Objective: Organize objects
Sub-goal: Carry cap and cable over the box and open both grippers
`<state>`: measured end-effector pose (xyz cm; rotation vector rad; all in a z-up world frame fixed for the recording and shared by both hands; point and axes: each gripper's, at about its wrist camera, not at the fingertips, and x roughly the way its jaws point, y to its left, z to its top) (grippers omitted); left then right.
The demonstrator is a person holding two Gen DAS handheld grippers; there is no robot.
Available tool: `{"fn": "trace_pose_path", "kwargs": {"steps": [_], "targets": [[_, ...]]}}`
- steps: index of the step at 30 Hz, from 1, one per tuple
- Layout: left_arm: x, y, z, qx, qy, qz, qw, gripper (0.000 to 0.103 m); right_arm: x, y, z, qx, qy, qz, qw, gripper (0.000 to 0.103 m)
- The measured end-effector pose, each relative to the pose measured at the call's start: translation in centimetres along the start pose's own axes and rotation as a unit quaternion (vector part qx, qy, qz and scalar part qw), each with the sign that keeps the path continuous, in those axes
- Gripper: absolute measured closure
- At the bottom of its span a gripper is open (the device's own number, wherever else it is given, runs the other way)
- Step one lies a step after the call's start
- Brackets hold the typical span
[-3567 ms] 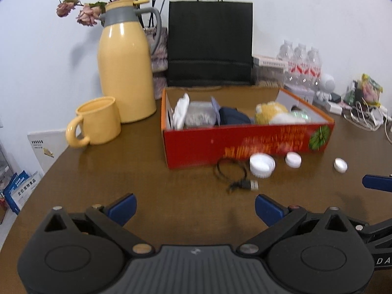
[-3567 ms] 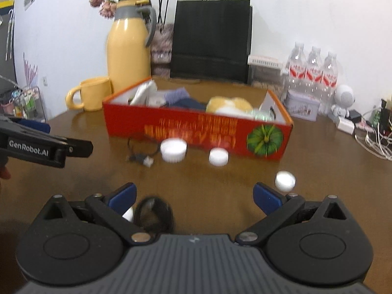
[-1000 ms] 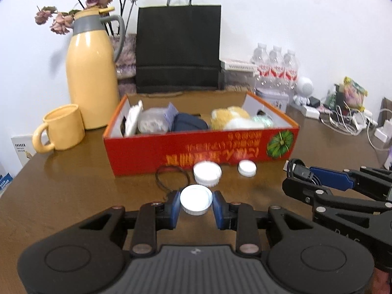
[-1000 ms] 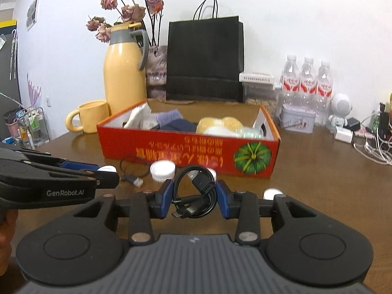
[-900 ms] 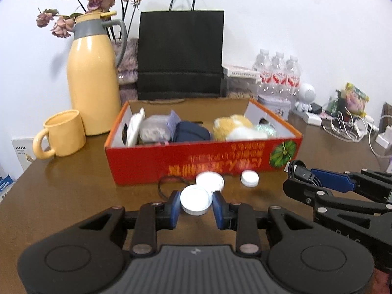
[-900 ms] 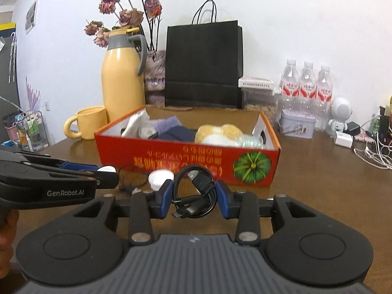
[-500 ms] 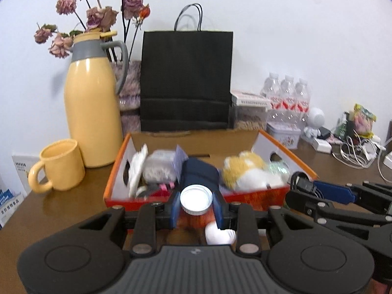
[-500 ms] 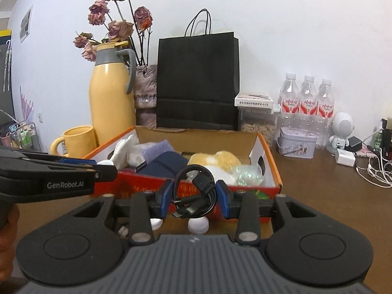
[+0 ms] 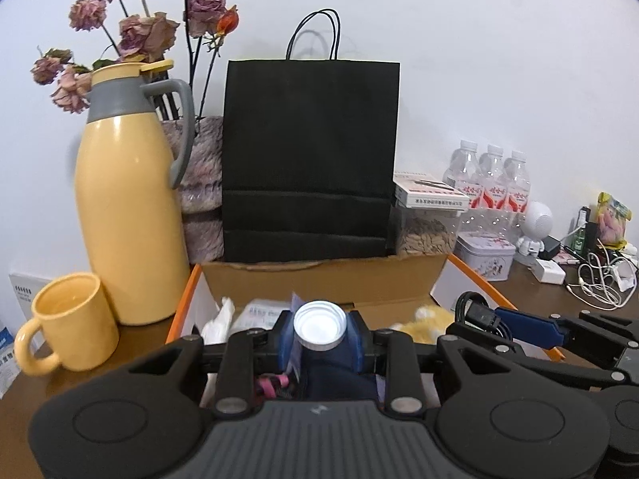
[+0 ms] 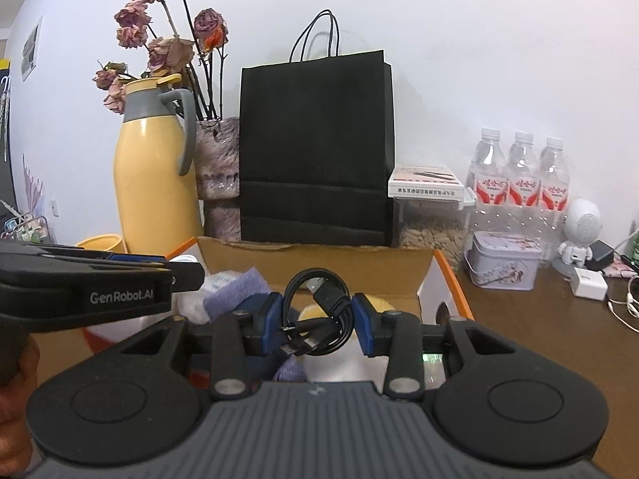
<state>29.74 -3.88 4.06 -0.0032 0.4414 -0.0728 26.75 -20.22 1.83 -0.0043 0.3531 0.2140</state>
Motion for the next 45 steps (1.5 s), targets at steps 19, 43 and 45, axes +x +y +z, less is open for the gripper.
{"fn": "trace_pose_path", "kwargs": {"steps": [19,43,45], "targets": [[6.1,1.3,0.9,0.021,0.028,0.016,0.9992,0.056,5.6,-1.0,0.9,-0.011,0.024,0.002,1.000,0.052],[3.9,1.5,0.6,0.006,-0.003,0.032,0.9995,0.000,3.4,-1.0,0.6,-0.015,0.022,-0.018,0.999,0.000],[3.2,1.3,0.4,0.014,-0.004,0.031,0.9994,0.000,2.5,-0.9,0.6,-0.018,0.017,-0.020,0.999,0.000]]}}
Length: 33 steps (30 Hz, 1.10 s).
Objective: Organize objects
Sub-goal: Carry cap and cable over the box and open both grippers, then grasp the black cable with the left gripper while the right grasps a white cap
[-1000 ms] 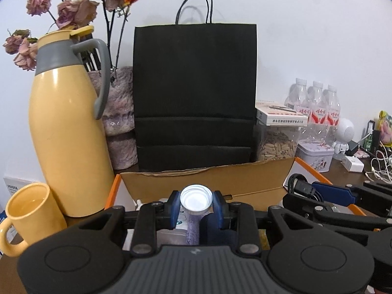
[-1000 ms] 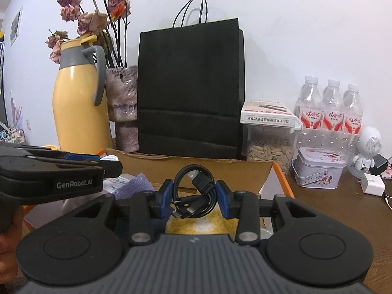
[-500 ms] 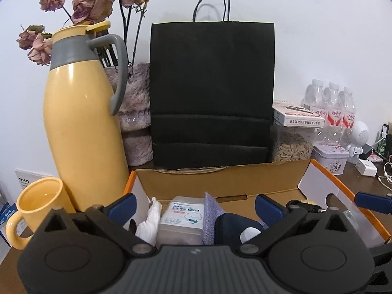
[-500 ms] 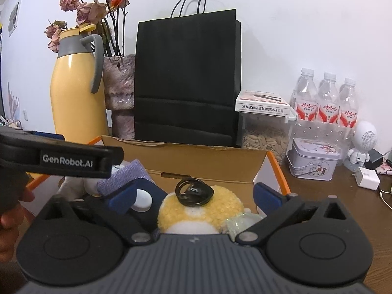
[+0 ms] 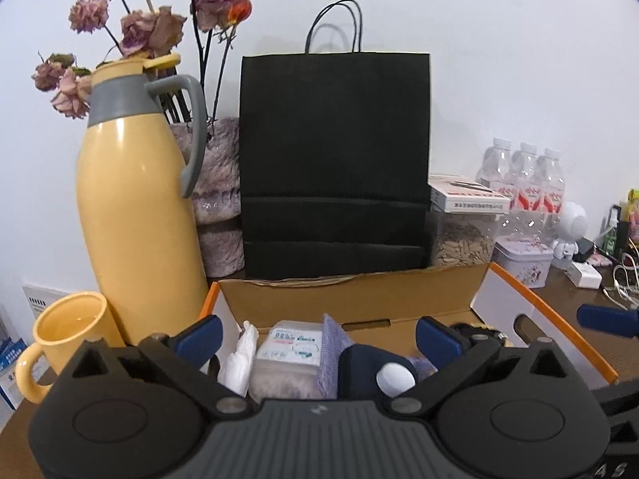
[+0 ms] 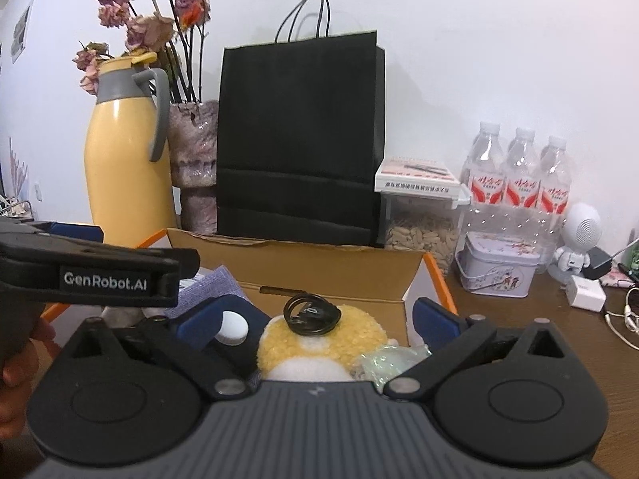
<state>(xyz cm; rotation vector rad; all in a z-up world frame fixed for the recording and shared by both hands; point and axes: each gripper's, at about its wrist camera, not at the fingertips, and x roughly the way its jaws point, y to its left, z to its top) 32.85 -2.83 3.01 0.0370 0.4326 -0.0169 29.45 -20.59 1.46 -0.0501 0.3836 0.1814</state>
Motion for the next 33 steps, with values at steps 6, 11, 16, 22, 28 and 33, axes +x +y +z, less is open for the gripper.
{"fn": "trace_pose_path", "kwargs": {"steps": [6,11,16,22,28,33], "targets": [[-3.2,0.1,-1.3,-0.004,-0.010,-0.006,0.9999,0.000,-2.9,0.3,-0.8,-0.014,-0.004,-0.008,1.000,0.000],[-6.3,0.3,-2.7,-0.006,-0.016,-0.007,0.9998,0.000,-5.3,0.3,-1.9,-0.016,0.000,-0.011,1.000,0.000],[-8.6,0.5,-4.6,-0.003,-0.015,-0.001,0.9999,0.000,-7.3,0.0,-3.4,-0.022,0.009,-0.016,1.000,0.000],[-9.4,0.4,-7.5,0.005,0.020,0.018,0.9996,0.000,-9.2,-1.1,-5.9,-0.015,0.031,-0.020,0.999,0.000],[-9.9,0.9,-9.5,0.000,0.047,0.035,0.9983,0.000,-10.5,-2.7,-8.0,-0.002,0.057,-0.034,0.998,0.000],[-9.7,1.5,-10.8,-0.008,0.080,0.046,0.9957,0.000,-11.3,-4.6,-9.6,0.010,0.076,-0.043,0.996,0.000]]}}
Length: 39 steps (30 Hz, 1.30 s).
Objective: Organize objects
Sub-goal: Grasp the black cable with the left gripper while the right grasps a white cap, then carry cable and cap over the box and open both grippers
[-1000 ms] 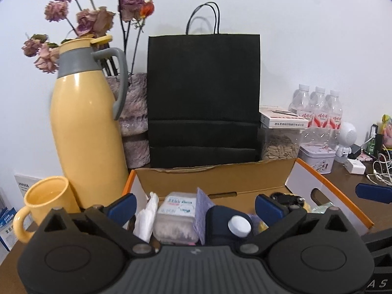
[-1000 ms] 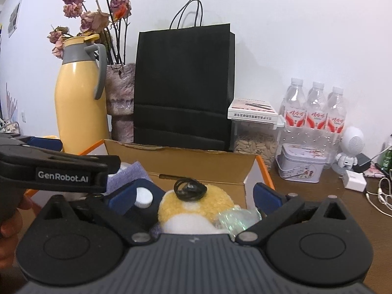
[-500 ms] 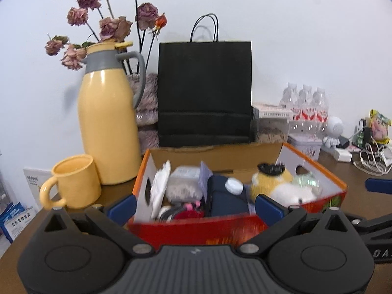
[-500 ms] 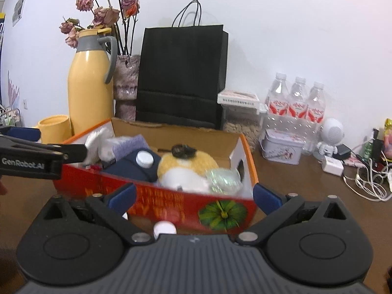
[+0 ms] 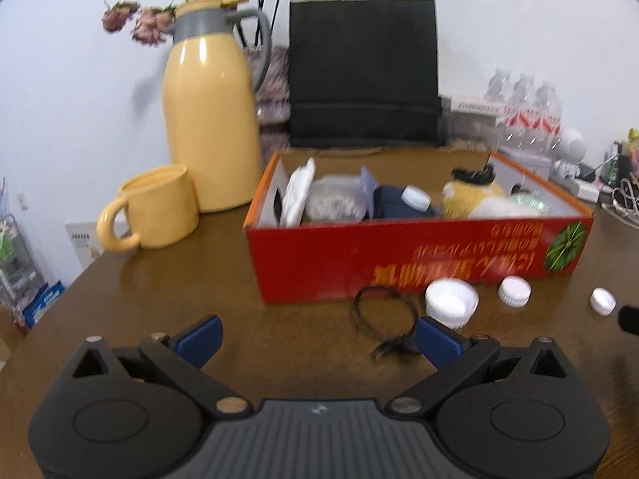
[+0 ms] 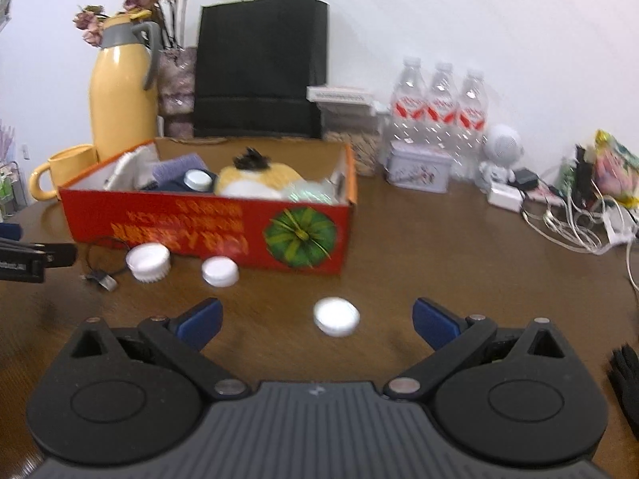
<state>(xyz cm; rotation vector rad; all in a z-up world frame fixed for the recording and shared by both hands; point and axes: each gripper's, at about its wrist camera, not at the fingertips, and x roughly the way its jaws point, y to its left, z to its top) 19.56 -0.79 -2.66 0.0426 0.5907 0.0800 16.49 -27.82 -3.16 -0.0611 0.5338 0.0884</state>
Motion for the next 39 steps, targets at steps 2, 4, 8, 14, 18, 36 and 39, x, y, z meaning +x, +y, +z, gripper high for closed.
{"fn": "trace_pose_path", "kwargs": {"steps": [2,4,8,14,18,36,39], "targets": [[0.3,0.2,-0.1,-0.004,0.009,0.004,0.9999,0.000,0.3,-1.0,-0.3,0.012,0.010,-0.006,1.000,0.000],[0.6,0.3,-0.1,-0.006,0.014,0.005,0.9999,0.000,0.6,-1.8,-0.6,0.024,0.018,-0.008,1.000,0.000],[1.4,0.0,-0.2,0.005,0.034,0.004,0.9994,0.000,1.3,-2.2,-0.8,0.032,0.033,-0.012,0.999,0.000],[3.1,-0.6,0.0,0.013,0.058,-0.009,0.9982,0.000,2.6,-2.2,-0.9,0.031,0.055,-0.013,0.998,0.000],[3.4,-1.0,0.5,0.011,0.051,-0.024,0.9983,0.000,3.7,-2.4,-0.8,0.039,0.069,-0.014,0.997,0.000],[3.7,-2.4,0.9,0.007,0.050,-0.077,0.9958,0.069,4.8,-1.8,0.3,0.034,0.054,0.011,0.998,0.074],[3.2,-1.8,0.8,-0.010,0.052,-0.095,0.9940,0.091,4.5,-1.7,0.2,0.033,0.051,0.019,0.998,0.074]]}}
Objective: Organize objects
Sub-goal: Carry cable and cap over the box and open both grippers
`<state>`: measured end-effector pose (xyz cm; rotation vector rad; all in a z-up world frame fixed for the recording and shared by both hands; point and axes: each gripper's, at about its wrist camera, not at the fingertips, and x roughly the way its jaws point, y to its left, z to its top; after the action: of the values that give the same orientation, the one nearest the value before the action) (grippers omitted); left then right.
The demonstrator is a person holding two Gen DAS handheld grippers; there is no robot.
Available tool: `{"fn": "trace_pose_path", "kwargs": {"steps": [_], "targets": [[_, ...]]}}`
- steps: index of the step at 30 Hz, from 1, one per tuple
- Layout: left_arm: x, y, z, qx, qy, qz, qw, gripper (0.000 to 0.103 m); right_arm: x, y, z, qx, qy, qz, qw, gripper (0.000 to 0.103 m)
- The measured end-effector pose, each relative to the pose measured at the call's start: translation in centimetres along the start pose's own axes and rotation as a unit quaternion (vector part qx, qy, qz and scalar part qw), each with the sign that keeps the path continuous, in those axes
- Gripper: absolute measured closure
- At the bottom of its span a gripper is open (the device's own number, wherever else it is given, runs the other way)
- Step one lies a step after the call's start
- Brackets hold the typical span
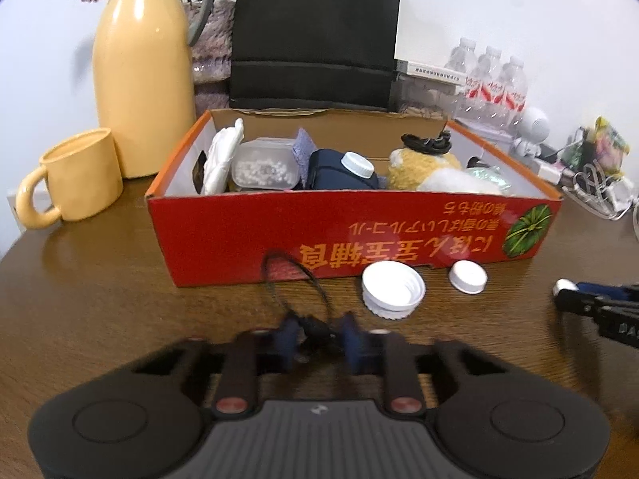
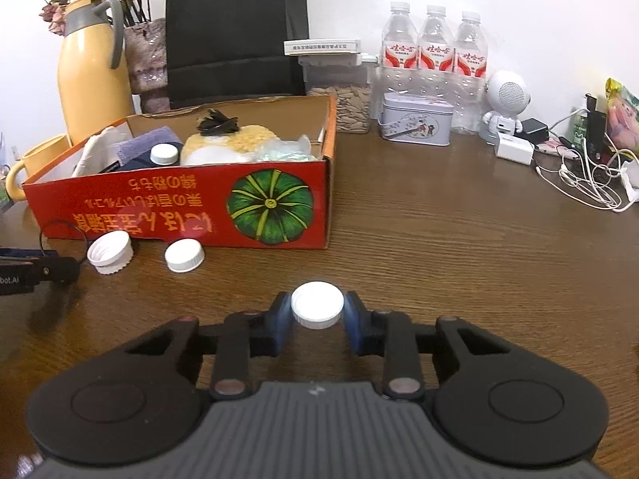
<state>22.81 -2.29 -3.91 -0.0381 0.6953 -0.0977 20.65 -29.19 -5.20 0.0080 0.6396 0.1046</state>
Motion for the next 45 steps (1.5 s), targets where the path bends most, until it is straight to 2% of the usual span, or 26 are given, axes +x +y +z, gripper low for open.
{"fn": "trace_pose_path", "kwargs": {"steps": [6,16,23,34,45], "targets": [[-0.9,0.5,0.0,-0.008,-0.015,-0.001,0.9999,0.093,-0.9,0.3,-0.2,-0.006,-0.021,0.003,1.000,0.074],[-3.5,-0.1,0.0,0.005,-0.067,0.012,0.9976,0.093,-2.1,0.7,-0.3,-0.009,-0.054,0.000,0.999,0.074],[-5.3,-1.1,0.4,0.022,-0.100,0.017,0.9946,0.093,-3.9,2.7,0.6,-0.013,-0.095,0.026,0.995,0.074],[-5.9,-1.4,4.7,0.030,-0.135,0.020,0.9902,0.093,-3.9,7.0,5.0,-0.035,-0.134,0.053,0.989,0.074],[-2.1,-0.7,9.5,0.022,-0.162,0.028,0.9861,0.093,0.3,9.5,9.2,-0.037,-0.158,0.057,0.985,0.073]]}}
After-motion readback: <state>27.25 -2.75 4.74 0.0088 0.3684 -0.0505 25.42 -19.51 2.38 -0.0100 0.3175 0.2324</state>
